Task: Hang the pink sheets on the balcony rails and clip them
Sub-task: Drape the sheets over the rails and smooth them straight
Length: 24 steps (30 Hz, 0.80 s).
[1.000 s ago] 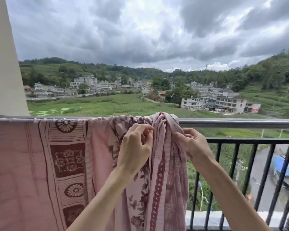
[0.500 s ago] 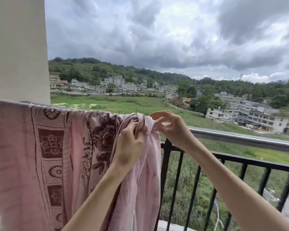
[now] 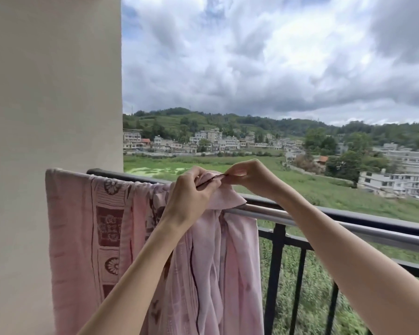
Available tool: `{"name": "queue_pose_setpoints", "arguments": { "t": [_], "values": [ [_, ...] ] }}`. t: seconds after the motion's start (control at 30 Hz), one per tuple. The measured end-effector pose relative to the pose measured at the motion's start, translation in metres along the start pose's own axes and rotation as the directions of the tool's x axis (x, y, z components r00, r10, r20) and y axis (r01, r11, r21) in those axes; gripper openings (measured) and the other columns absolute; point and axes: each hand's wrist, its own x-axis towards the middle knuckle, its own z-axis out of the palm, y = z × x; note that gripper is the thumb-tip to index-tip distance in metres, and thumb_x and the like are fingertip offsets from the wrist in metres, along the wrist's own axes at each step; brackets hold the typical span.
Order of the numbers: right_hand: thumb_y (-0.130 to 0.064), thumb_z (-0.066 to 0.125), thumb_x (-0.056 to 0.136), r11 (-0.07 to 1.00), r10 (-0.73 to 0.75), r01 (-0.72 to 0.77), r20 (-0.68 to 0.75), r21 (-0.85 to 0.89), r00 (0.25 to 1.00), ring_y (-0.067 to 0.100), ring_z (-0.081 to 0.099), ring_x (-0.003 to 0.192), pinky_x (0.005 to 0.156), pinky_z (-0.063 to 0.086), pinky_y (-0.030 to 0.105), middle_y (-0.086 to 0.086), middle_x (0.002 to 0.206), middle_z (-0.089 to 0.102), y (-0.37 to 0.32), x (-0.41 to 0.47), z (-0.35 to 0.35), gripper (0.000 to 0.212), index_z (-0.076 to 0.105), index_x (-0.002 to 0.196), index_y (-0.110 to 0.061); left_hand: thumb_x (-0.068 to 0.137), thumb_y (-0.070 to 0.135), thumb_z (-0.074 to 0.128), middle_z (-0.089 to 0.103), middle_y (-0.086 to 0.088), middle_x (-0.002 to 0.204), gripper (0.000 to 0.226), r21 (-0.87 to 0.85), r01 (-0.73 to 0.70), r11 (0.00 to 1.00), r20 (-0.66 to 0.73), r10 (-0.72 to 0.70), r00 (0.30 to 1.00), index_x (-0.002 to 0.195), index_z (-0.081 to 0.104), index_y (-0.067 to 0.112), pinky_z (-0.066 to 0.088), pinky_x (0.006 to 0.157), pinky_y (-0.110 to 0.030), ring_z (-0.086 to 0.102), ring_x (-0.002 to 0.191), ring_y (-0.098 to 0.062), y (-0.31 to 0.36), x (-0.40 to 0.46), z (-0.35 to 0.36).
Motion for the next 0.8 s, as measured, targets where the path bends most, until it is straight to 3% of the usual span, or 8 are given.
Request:
{"name": "queue_pose_setpoints", "arguments": {
  "t": [0.1, 0.27, 0.43, 0.57, 0.67, 0.73, 0.8],
  "values": [
    [-0.004, 0.072, 0.074, 0.989, 0.063, -0.061, -0.014, 0.136, 0.998, -0.008, 0.062, 0.059, 0.065, 0.048, 0.007, -0.016, 0.064, 0.068, 0.02, 0.001, -0.011, 0.018, 0.072, 0.091, -0.01, 0.084, 0.027, 0.065, 0.049, 0.012, 0.058, 0.015, 0.066, -0.007, 0.998, -0.012, 0.007, 1.0, 0.081, 0.056, 0.015, 0.031, 0.041, -0.011, 0.044, 0.049, -0.003, -0.005, 0.005, 0.016],
    [-0.003, 0.069, 0.077, 0.961, 0.12, -0.133, 0.069, 0.241, 0.99, -0.003, 0.065, 0.063, 0.064, 0.051, 0.009, -0.014, 0.066, 0.07, 0.056, -0.017, -0.04, 0.022, 0.07, 0.098, -0.005, 0.086, 0.025, 0.06, 0.045, 0.007, 0.05, 0.006, 0.148, -0.048, 0.988, -0.026, 0.053, 0.998, 0.09, 0.06, 0.02, 0.032, 0.041, -0.026, 0.037, 0.035, -0.009, 0.0, 0.004, 0.055],
    [-0.009, 0.068, 0.08, 0.993, 0.047, -0.054, 0.067, 0.101, 0.997, -0.008, 0.063, 0.065, 0.064, 0.049, 0.007, -0.009, 0.074, 0.068, 0.076, -0.045, -0.077, 0.008, 0.07, 0.086, -0.014, 0.086, 0.029, 0.061, 0.044, 0.006, 0.05, 0.013, 0.158, -0.098, 0.983, -0.053, 0.108, 0.993, 0.097, 0.062, 0.021, 0.033, 0.041, -0.029, 0.035, 0.038, -0.009, 0.024, -0.01, 0.104],
    [-0.012, 0.072, 0.076, 0.999, -0.012, 0.014, 0.053, -0.03, 0.999, -0.006, 0.063, 0.064, 0.065, 0.048, 0.008, -0.016, 0.067, 0.068, 0.104, -0.075, -0.113, 0.012, 0.069, 0.074, -0.023, 0.084, 0.033, 0.062, 0.057, 0.009, 0.063, 0.018, 0.171, -0.114, 0.979, -0.093, 0.131, 0.987, 0.095, 0.065, 0.02, 0.05, 0.045, -0.032, 0.057, 0.051, -0.014, 0.053, -0.029, 0.151],
    [-0.017, 0.073, 0.075, 0.981, -0.064, 0.062, -0.006, -0.185, 0.998, 0.002, 0.064, 0.069, 0.066, 0.049, 0.009, -0.006, 0.076, 0.069, 0.128, -0.094, -0.13, 0.01, 0.073, 0.084, -0.017, 0.087, 0.021, 0.061, 0.062, 0.009, 0.074, 0.015, 0.178, -0.082, 0.981, -0.159, 0.111, 0.981, 0.096, 0.068, 0.012, 0.045, 0.046, -0.011, 0.054, 0.054, 0.003, 0.063, -0.039, 0.194],
    [-0.018, 0.074, 0.074, 0.972, -0.089, 0.077, -0.043, -0.221, 0.995, 0.01, 0.066, 0.071, 0.07, 0.053, 0.019, -0.001, 0.078, 0.071, 0.139, -0.106, -0.145, 0.014, 0.074, 0.087, -0.012, 0.089, 0.019, 0.057, 0.061, 0.008, 0.069, 0.018, 0.153, -0.035, 0.988, -0.157, 0.06, 0.986, 0.1, 0.067, 0.009, 0.041, 0.04, -0.009, 0.053, 0.045, 0.0, 0.074, -0.047, 0.221],
    [-0.017, 0.075, 0.073, 0.977, -0.085, 0.076, -0.038, -0.198, 0.996, 0.009, 0.067, 0.068, 0.071, 0.055, 0.021, -0.001, 0.078, 0.071, 0.15, -0.116, -0.161, 0.016, 0.074, 0.087, -0.01, 0.09, 0.017, 0.056, 0.058, 0.009, 0.063, 0.02, 0.133, -0.018, 0.991, -0.165, 0.04, 0.986, 0.103, 0.067, 0.008, 0.038, 0.037, -0.01, 0.051, 0.04, -0.001, 0.086, -0.053, 0.242]
  ]
}}
